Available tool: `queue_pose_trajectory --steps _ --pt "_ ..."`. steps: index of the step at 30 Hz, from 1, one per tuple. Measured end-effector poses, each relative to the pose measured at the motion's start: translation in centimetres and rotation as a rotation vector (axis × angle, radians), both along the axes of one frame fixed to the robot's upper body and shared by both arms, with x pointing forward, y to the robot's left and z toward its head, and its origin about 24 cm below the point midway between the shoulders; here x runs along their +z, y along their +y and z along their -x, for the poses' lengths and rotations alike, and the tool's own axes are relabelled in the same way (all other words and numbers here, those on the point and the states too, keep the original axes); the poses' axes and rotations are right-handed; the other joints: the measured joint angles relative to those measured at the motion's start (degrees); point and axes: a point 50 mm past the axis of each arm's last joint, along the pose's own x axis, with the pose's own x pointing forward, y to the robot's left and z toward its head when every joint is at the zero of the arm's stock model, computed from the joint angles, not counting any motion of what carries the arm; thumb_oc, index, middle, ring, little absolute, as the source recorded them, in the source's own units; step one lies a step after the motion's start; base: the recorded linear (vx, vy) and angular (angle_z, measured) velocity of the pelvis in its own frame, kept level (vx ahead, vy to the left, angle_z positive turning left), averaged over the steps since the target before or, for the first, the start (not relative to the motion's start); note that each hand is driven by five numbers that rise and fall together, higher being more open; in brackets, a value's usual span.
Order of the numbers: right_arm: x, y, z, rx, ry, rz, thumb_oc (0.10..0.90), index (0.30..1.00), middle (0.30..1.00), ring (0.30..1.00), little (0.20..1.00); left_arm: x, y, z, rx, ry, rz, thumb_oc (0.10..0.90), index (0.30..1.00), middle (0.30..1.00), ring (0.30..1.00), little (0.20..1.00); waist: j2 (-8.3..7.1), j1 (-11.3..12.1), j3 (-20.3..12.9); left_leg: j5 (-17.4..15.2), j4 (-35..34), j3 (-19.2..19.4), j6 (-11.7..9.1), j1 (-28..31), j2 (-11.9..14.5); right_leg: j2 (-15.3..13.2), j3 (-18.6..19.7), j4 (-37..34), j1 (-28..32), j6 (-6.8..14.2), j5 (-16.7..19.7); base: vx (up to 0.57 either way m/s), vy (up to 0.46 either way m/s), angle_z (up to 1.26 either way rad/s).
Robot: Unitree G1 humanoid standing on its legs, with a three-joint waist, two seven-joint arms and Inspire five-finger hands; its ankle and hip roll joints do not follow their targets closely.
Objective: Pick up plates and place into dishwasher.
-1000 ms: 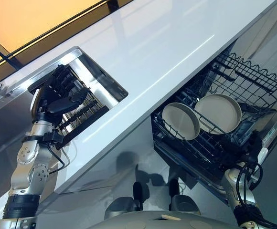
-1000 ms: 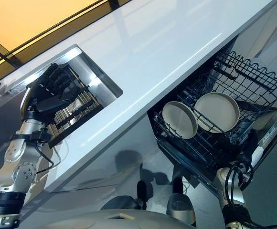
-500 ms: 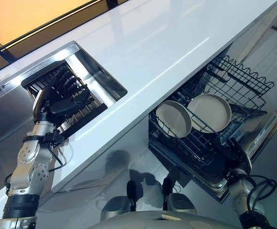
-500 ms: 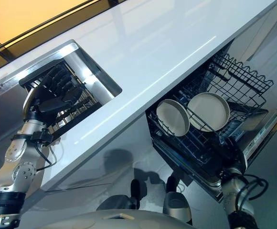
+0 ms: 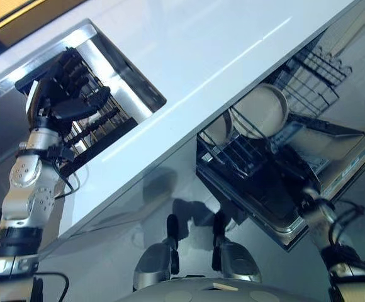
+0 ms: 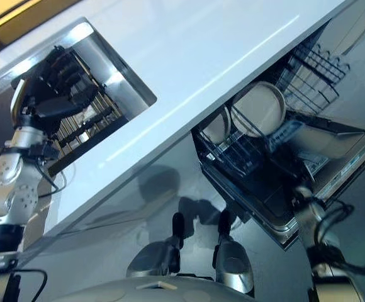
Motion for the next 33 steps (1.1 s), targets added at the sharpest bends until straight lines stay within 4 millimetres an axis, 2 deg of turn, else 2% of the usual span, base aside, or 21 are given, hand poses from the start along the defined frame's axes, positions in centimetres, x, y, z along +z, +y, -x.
queue_pose_trajectory --steps 3,4,6,9,16,21,24,29,33 --pt "5.1 2.5 -4.2 0.052 -0.149 0.017 0.8 0.9 0.9 0.9 0.9 1.5 -1.3 -1.3 -0.038 -0.048 -0.008 0.8 0.9 0.9 0.9 0.9 2.06 1.57 2.85 0.84 0.02 -0.91 -0.18 -1.47 0.11 0.21 -0.62 0.02 -1.14 -0.74 0.59 0.0 0.045 0.14" --pt "6.2 3.1 -4.9 0.068 -0.19 0.022 0.8 0.9 0.9 0.9 0.9 1.7 -1.6 -1.5 -0.047 -0.055 -0.008 0.8 0.9 0.9 0.9 0.9 2.41 2.0 3.45 0.85 0.02 -1.0 -0.19 -1.53 0.15 0.24 -0.67 0.02 -1.16 -0.77 0.61 0.02 0.041 0.13" --pt "9.7 5.3 -6.6 0.084 -0.309 0.023 0.8 0.9 0.9 0.9 0.9 2.3 -2.1 -1.9 -0.069 -0.073 -0.009 0.8 0.9 0.9 0.9 0.9 3.16 2.67 4.71 0.9 0.04 -1.49 -0.26 -1.96 0.18 0.51 -1.42 0.04 -1.22 -0.85 0.66 0.03 0.033 0.17" --pt "9.8 4.1 -6.4 -0.014 -0.3 0.063 0.8 0.9 0.9 0.9 0.9 2.4 -2.2 -2.1 -0.072 -0.07 -0.002 0.8 0.9 0.9 0.9 0.9 2.9 2.98 4.9 0.89 0.04 -2.1 -0.25 -2.34 -0.09 0.28 -1.72 0.04 -1.24 -0.59 0.46 0.07 0.034 0.14" --pt "9.6 4.7 -6.5 -0.043 -0.293 0.139 0.8 0.9 0.9 0.9 0.9 1.9 -2.3 -2.5 -0.079 -0.049 -0.003 0.8 0.9 0.9 0.9 0.9 2.87 3.11 4.92 1.14 0.02 -2.44 -0.17 -1.06 -0.09 0.38 -1.79 0.04 0.17 -0.6 0.43 0.07 0.035 0.03" --pt "10.6 5.4 -5.6 -0.086 -0.366 0.236 0.8 0.9 0.9 0.9 0.9 1.9 -2.6 -2.4 -0.097 -0.054 -0.003 0.8 0.9 0.9 0.9 0.9 2.75 3.47 4.97 1.13 0.02 -2.26 -0.1 0.22 -0.23 0.35 -1.19 0.04 1.25 -0.51 0.38 0.06 0.023 -0.02" --pt "11.6 6.3 -4.9 -0.082 -0.432 0.271 0.8 0.9 0.9 0.9 0.9 0.8 -2.9 -2.2 -0.104 -0.032 0.02 0.8 0.9 0.9 0.9 0.9 2.41 3.01 5.04 0.66 0.02 -1.98 0.04 2.2 -0.25 0.39 0.3 0.04 3.11 -0.17 0.14 0.06 0.016 -0.04" --pt "11.1 4.6 -3.2 -0.218 -0.421 0.343 0.8 0.9 0.9 0.9 0.9 0.3 -3.4 -1.1 -0.128 -0.039 0.01 0.8 0.9 0.9 0.9 0.9 1.19 3.02 5.07 -0.07 0.0 -0.95 0.26 4.26 -0.39 0.34 3.34 0.04 4.66 0.31 -0.18 0.03 0.013 -0.09" --pt "11.0 1.1 -0.2 -0.422 -0.418 0.362 0.8 0.9 0.9 0.9 0.9 -0.5 -2.5 0.7 -0.106 -0.042 0.018 0.8 0.9 0.9 0.9 0.9 -1.69 2.18 4.77 -1.12 0.0 0.32 0.35 7.11 -0.4 0.39 4.9 0.04 6.77 0.78 -0.57 0.0 0.001 -0.19"
